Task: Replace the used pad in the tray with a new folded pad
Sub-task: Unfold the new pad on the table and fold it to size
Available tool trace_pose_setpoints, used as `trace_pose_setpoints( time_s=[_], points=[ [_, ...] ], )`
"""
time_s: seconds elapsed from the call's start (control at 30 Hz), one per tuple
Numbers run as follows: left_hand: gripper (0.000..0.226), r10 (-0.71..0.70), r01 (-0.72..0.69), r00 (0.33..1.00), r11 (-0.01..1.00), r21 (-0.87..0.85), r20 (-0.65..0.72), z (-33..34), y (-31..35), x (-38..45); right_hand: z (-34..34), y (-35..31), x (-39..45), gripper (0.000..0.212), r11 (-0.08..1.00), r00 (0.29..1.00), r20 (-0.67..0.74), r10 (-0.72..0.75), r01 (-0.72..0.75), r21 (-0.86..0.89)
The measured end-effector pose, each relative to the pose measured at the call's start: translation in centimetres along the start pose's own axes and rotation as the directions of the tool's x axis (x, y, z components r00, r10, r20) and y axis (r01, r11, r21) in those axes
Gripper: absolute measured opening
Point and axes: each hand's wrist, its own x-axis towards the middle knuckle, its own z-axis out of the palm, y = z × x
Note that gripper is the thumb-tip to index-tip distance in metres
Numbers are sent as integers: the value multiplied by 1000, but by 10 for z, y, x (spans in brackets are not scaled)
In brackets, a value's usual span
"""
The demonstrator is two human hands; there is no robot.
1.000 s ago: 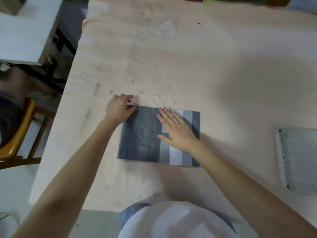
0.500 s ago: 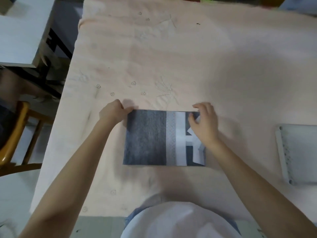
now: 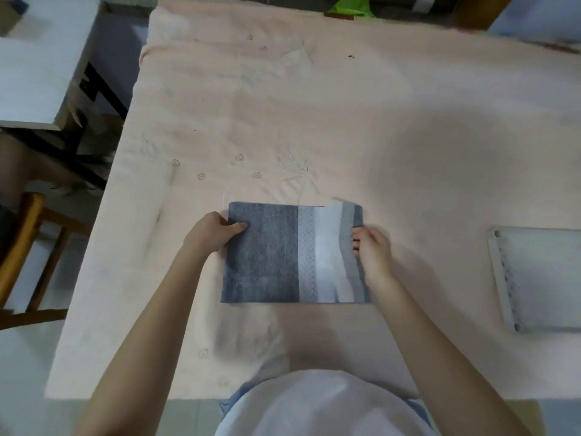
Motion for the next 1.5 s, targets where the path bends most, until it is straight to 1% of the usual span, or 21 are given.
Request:
trace_pose_setpoints(
  time_s=[0.1,0.17,0.23,0.3,0.4,0.47,0.6,0.63,0.73,0.8,0.87,0.93,1.0,1.03,1.1,1.13,1.2,1.27,1.33,1.4,1.5],
  points=[
    [34,-30,33,998,998,-47,54,-1,-1,-4,0,5,-5,18,937,978,110,-180,204,-284],
    [35,-44,49,997,996,-73,61,0,-3,-6,-3,8,-4,19,809,946,135,-294,321,-492],
    [35,-46,52,997,994,-93,62,1,-5,-8,-8,11,-3,26,662,914,124,-387,369,-652],
    [34,-34,43,997,992,-116,76,1,-7,-10,-15,12,0,36,628,920,100,-379,335,-702],
    [33,-1,12,997,991,-134,83,3,-9,-11,-19,7,5,51,729,969,79,-234,229,-645],
    [30,22,-11,997,990,-142,72,4,-9,-13,-19,2,8,53,796,986,95,-137,167,-581],
    [25,51,-46,998,989,-140,33,4,-3,-19,-24,-7,19,30,903,977,211,-15,104,-417],
    [23,57,-52,998,986,-160,27,2,0,-21,-26,-10,20,25,912,972,236,-24,117,-393],
    [20,108,-100,994,950,-296,10,-4,11,-31,-36,-25,19,27,921,964,254,-77,166,-353],
    [19,146,-137,989,903,-408,-11,-9,21,-40,-43,-38,15,16,941,964,244,-106,176,-289],
    [14,195,-197,980,870,-452,-52,-15,32,-50,-52,-51,9,9,966,962,232,-146,189,-178],
    [13,260,-270,961,832,-485,-90,-21,39,-58,-64,-62,3,11,976,957,211,-198,214,-51],
    [26,326,-318,942,788,-527,-80,-24,42,-65,-77,-68,-2,12,970,943,235,-236,217,106],
    [35,354,-326,933,766,-554,-60,-25,42,-68,-85,-67,-4,20,954,923,280,-264,207,215],
    [46,361,-277,932,708,-650,-4,-21,41,-72,-100,-61,-4,33,903,874,388,-292,118,413],
    [44,349,-227,937,669,-708,30,-16,40,-73,-106,-57,-3,39,892,866,422,-267,56,449],
    [32,315,-159,947,635,-756,66,-2,35,-76,-113,-42,0,37,915,898,386,-213,44,401],
    [23,280,-166,959,686,-708,47,19,26,-78,-116,-18,1,20,953,939,256,-230,164,255],
    [19,249,-164,968,739,-653,39,46,14,-81,-117,11,0,14,965,938,224,-263,255,68],
    [23,231,-163,972,785,-598,37,67,1,-84,-119,38,0,17,947,933,244,-264,298,-117],
    [32,274,-257,961,840,-478,-35,77,-10,-88,-120,55,2,22,929,933,226,-279,322,-181]
  ],
)
